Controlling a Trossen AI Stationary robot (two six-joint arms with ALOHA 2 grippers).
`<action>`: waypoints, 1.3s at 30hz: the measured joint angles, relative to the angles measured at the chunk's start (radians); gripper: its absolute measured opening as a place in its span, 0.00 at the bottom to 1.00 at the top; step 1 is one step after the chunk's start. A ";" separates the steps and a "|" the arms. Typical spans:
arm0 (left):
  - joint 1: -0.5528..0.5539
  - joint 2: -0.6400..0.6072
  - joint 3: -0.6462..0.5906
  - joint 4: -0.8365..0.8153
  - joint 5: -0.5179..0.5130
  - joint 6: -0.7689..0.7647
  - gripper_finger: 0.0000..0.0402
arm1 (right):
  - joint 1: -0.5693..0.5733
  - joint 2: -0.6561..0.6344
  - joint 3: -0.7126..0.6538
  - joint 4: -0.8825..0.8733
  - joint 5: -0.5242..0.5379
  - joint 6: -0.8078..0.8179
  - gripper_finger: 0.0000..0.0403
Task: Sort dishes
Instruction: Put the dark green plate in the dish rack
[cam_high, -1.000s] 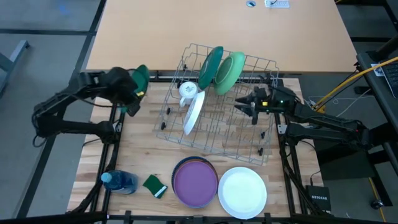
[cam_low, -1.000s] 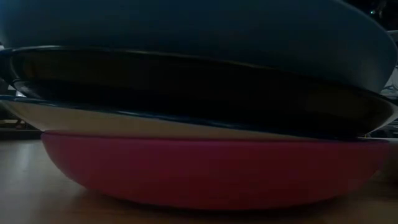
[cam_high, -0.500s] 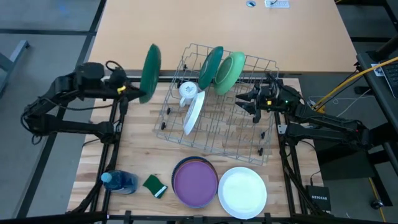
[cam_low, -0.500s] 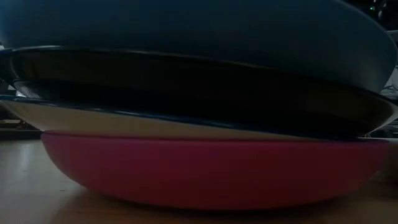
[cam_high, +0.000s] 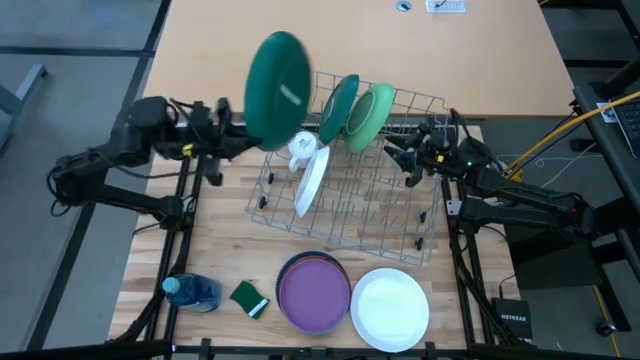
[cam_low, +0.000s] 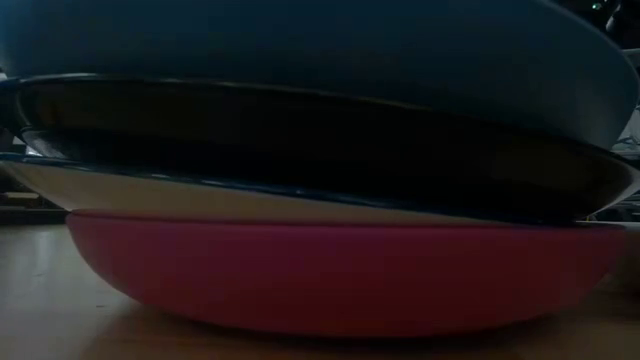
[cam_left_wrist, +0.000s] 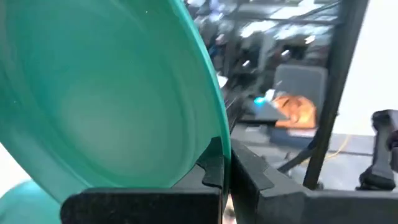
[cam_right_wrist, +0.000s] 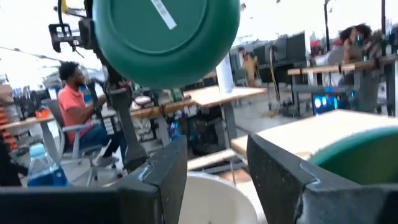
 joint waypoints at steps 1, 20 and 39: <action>-0.006 0.022 -0.008 0.060 0.018 0.008 0.00 | 0.000 0.000 0.000 0.013 0.000 0.000 0.42; -0.024 0.453 -0.019 1.005 0.303 -0.190 0.00 | -0.001 0.000 0.000 0.462 -0.073 0.335 0.42; -0.037 0.645 -0.019 1.358 0.315 -0.346 0.00 | -0.001 0.000 0.000 0.503 -0.072 0.439 0.42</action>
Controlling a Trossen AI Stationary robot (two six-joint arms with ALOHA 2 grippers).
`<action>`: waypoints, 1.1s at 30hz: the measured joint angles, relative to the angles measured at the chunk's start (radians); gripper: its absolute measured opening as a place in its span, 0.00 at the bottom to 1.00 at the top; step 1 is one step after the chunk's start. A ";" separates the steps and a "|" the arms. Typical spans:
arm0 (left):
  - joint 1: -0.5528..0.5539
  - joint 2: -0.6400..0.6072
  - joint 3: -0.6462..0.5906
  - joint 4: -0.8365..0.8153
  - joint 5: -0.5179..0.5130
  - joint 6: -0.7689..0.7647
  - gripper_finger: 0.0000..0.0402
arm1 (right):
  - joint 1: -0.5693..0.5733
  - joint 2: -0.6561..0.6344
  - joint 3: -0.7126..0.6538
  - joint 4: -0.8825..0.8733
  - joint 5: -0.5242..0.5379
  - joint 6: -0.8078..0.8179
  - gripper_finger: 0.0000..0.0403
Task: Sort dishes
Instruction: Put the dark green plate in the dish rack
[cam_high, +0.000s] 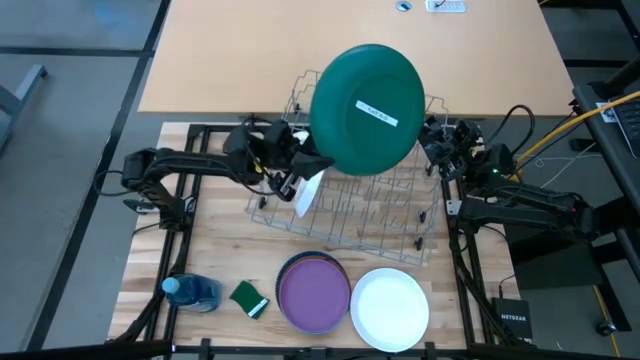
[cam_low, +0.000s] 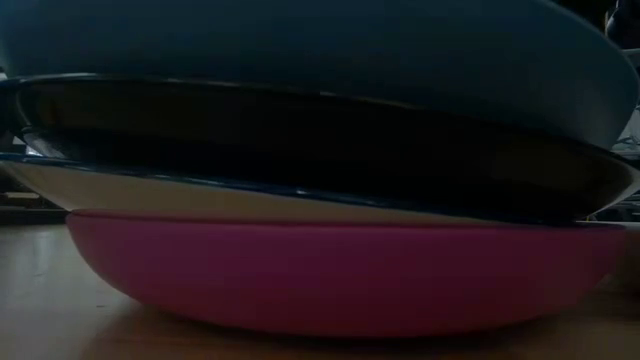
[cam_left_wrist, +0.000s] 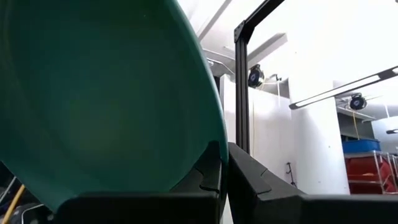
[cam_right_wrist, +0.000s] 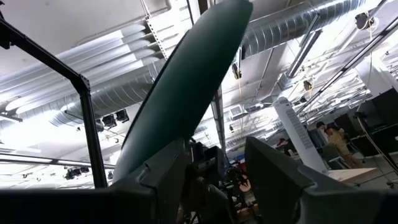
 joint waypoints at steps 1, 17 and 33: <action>0.000 0.004 0.000 0.000 0.000 0.000 0.00 | 0.000 0.000 0.000 0.000 0.000 0.000 0.42; -0.001 0.019 0.000 -0.031 0.006 0.009 0.00 | 0.000 0.000 0.000 0.012 -0.100 -0.003 0.42; 0.004 0.028 0.001 -0.142 -0.005 0.057 0.00 | 0.000 0.000 -0.001 0.072 -0.236 -0.003 0.42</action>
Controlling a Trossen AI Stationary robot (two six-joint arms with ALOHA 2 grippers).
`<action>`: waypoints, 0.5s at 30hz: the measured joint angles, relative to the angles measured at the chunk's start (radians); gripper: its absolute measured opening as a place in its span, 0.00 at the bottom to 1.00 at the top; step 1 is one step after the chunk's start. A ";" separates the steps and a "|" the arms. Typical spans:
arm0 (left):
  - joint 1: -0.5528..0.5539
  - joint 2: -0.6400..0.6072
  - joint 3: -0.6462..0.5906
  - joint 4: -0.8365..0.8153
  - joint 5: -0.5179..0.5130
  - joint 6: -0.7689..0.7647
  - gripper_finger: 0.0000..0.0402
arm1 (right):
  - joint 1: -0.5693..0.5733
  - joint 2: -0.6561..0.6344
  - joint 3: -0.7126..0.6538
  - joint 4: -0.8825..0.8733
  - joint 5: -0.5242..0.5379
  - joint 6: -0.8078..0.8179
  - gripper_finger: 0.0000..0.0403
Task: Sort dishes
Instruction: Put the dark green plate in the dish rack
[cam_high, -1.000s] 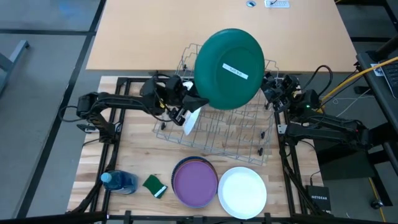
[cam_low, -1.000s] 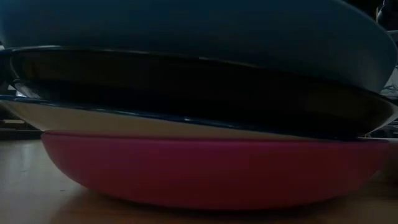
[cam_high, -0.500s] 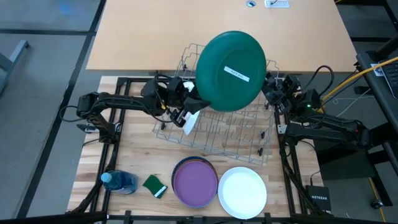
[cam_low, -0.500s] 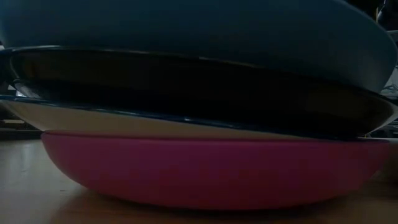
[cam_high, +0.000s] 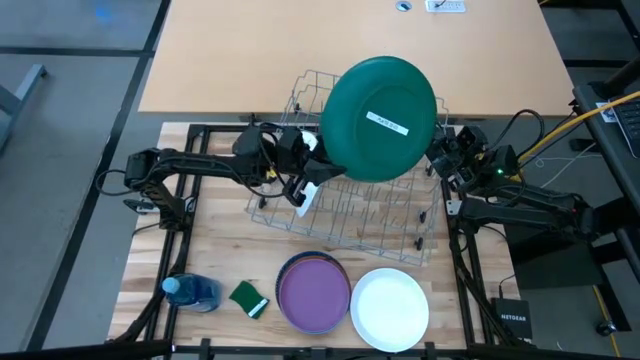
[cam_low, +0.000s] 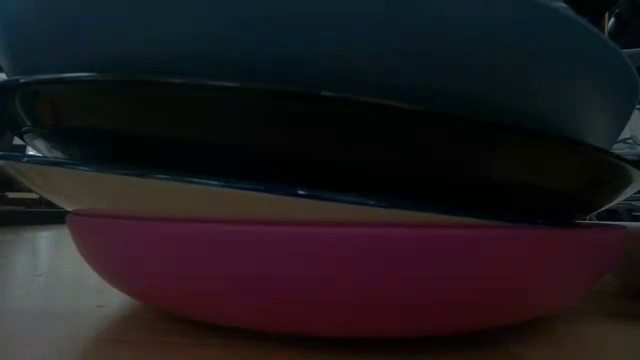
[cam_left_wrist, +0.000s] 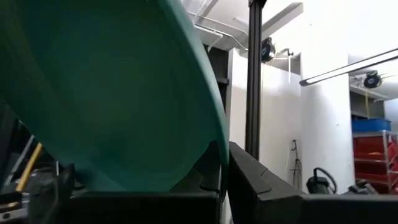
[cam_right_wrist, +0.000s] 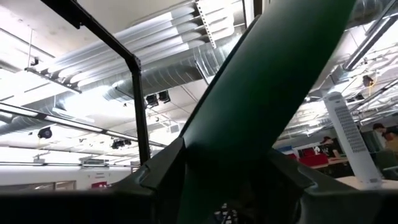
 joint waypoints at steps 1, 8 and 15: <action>0.001 0.000 0.000 -0.001 -0.001 0.001 0.00 | 0.000 0.000 0.000 0.005 0.000 0.000 0.42; 0.023 0.001 0.000 -0.070 -0.007 0.009 0.00 | 0.000 0.001 0.000 0.038 0.000 -0.005 0.42; 0.050 0.002 0.000 -0.111 -0.004 0.010 0.00 | 0.000 0.000 0.000 0.051 -0.002 -0.018 0.29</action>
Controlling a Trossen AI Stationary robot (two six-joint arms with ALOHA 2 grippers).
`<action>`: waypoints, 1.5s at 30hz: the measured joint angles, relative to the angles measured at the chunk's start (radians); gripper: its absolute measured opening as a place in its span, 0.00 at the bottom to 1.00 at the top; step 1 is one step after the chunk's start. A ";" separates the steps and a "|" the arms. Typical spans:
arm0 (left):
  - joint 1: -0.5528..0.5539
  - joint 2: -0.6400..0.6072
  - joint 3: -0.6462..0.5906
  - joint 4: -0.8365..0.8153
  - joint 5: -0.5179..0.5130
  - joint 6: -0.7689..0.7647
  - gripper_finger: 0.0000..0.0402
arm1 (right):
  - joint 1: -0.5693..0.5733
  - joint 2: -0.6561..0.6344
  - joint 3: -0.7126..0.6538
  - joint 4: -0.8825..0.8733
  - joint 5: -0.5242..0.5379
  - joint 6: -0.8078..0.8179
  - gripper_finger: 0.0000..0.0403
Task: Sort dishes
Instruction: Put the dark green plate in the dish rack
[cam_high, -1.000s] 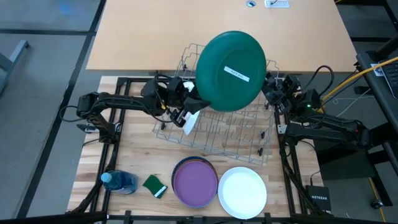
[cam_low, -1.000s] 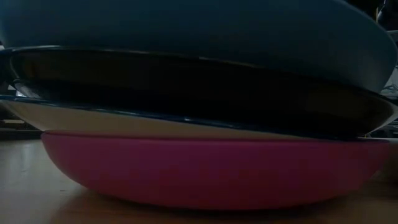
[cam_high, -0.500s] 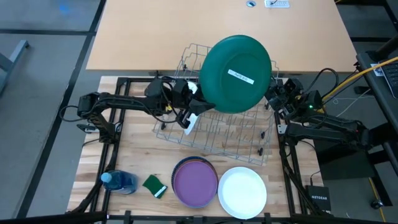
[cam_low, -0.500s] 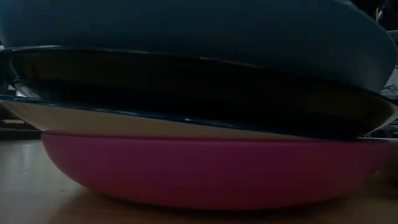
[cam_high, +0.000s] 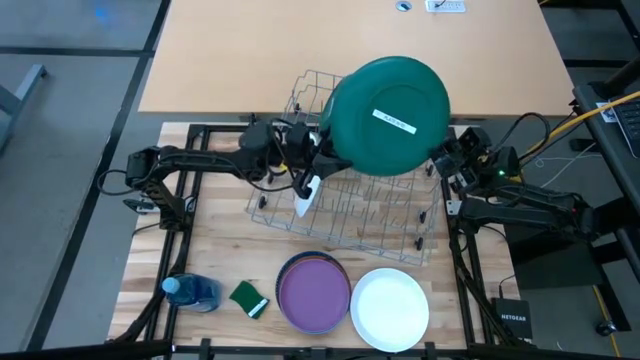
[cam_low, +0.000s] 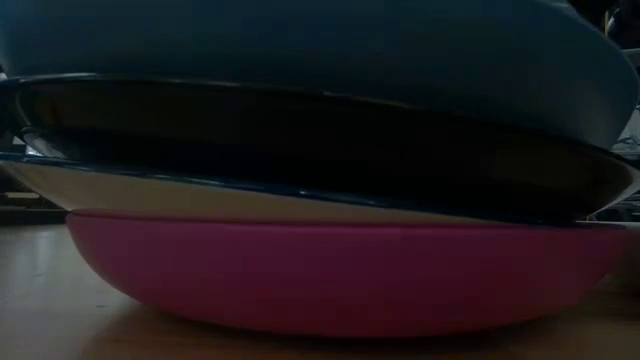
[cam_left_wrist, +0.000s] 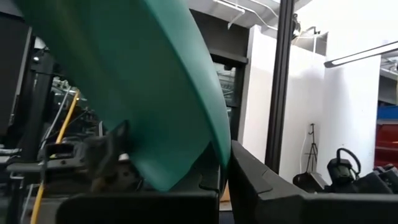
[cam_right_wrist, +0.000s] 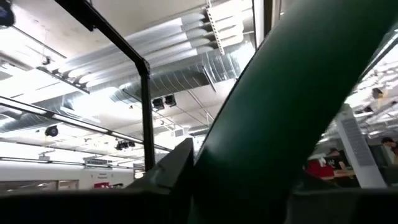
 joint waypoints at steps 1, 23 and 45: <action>0.004 0.000 0.000 -0.002 0.000 0.002 0.00 | 0.000 0.000 0.001 0.001 0.001 0.002 0.26; 0.135 0.000 -0.002 -0.120 -0.007 -0.009 0.41 | -0.002 -0.055 0.001 0.060 0.111 -0.031 0.08; 0.253 -0.006 0.000 -0.208 0.116 -0.068 0.40 | -0.001 -0.510 0.001 -0.761 0.501 -0.317 0.08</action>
